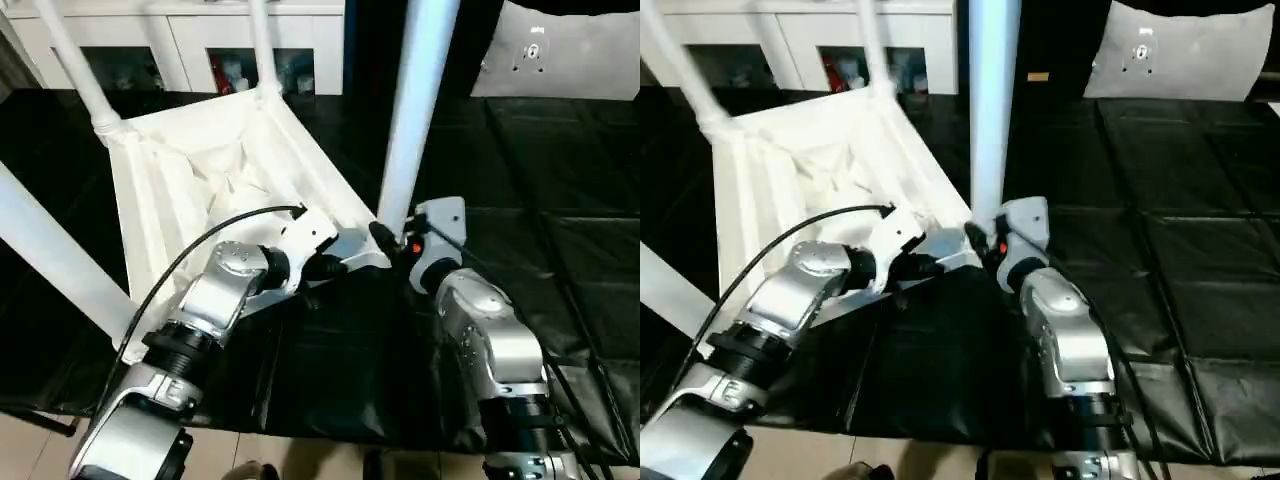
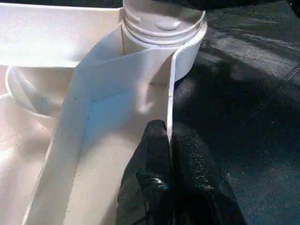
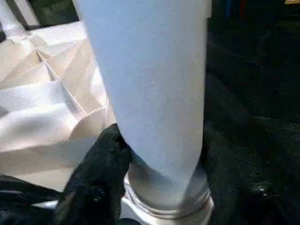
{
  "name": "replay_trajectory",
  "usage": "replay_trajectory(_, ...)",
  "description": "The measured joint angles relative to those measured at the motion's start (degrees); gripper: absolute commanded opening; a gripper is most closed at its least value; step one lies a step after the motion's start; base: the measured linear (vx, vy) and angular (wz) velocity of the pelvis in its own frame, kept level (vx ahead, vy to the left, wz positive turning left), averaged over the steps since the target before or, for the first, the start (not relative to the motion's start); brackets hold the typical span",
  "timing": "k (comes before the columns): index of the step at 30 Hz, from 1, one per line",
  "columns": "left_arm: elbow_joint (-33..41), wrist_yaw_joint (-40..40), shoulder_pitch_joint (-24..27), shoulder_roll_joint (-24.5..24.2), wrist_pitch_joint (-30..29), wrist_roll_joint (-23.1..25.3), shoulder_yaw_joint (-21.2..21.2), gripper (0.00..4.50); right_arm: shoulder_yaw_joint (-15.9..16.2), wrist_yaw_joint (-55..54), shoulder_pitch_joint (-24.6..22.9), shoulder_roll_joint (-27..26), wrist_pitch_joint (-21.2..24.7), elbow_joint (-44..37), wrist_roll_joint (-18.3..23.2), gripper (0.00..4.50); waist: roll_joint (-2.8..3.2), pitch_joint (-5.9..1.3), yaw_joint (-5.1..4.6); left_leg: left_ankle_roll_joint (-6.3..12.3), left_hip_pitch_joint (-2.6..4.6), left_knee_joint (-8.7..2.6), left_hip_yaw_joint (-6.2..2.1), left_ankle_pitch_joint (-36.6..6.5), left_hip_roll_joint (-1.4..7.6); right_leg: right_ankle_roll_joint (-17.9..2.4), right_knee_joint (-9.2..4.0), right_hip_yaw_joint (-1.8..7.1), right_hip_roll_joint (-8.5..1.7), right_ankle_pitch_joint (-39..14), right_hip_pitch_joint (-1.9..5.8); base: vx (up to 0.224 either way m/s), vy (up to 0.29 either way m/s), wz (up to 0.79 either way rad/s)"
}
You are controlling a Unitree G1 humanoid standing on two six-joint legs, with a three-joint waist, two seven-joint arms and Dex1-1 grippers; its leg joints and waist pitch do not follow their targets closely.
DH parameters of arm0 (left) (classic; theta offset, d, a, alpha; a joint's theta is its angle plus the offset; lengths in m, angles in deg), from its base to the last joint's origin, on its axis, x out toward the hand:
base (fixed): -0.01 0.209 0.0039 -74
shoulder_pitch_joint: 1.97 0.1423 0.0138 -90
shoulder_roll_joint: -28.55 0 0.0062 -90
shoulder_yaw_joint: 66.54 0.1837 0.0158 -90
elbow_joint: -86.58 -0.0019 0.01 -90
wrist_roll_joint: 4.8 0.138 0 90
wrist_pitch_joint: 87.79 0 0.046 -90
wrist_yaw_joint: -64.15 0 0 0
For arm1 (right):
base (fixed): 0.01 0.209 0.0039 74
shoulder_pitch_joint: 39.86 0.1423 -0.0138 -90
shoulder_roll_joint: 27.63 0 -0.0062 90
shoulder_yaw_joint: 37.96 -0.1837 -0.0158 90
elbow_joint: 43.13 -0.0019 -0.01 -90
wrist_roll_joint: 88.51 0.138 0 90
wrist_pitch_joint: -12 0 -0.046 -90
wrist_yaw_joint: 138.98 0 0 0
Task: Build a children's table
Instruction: Rotate leg to tighten
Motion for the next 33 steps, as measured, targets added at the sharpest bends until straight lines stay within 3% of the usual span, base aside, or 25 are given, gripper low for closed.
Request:
replay_trajectory(5,0.56,-1.75,0.01,-0.57,0.8,0.14,0.76,0.0,0.33,4.27,-2.16,2.81,-0.85,-1.88,0.5,3.06,0.01,-0.01,0.57,0.03,0.01,-0.05,0.0,-0.02,0.01,0.1,-0.02,-0.02,0.0,-0.06,0.0,0.0,0.0,0.0)
replay_trajectory(10,1.67,-5.52,1.02,-3.5,4.25,-0.18,2.38,0.0,0.94,13.91,-4.17,8.47,-3.74,-1.82,3.93,3.55,0.02,-0.01,0.95,0.06,-0.01,-0.07,0.0,-0.03,0.03,0.1,-0.01,-0.04,0.0,-0.07,-0.02,0.0,0.0,0.0)
replay_trajectory(14,2.4,-9.95,2.09,-6.87,6.95,-0.82,2.95,0.0,2.18,25.39,-4.47,16.65,-5.4,-1.15,6.05,3.94,0.02,0.0,1.45,0.07,0.0,-0.01,-0.01,-0.01,0.03,0.08,0.07,-0.04,0.0,-0.05,-0.01,0.0,0.0,0.0)
replay_trajectory(23,2.13,-18.55,2.49,-13.43,14.77,-1.1,5.28,0.0,4.23,46.25,-3.46,25.8,-11.01,2.28,10.75,3.94,-0.02,-0.01,2.55,0.09,0.01,0.15,-0.02,-0.01,0.04,0.06,0.14,-0.05,0.0,-0.04,-0.01,0.0,0.0,0.0)
replay_trajectory(33,4.13,-26.2,3.66,-17.33,17.86,-2.05,6.8,0.0,7.61,56.89,1.19,27.64,-12.36,9.3,11.52,2.89,-0.51,-0.07,3.62,0.1,0.02,0.23,-0.04,-0.02,0.08,0.06,0.19,-0.1,-0.01,-0.04,-0.07,0.0,0.0,0.0)
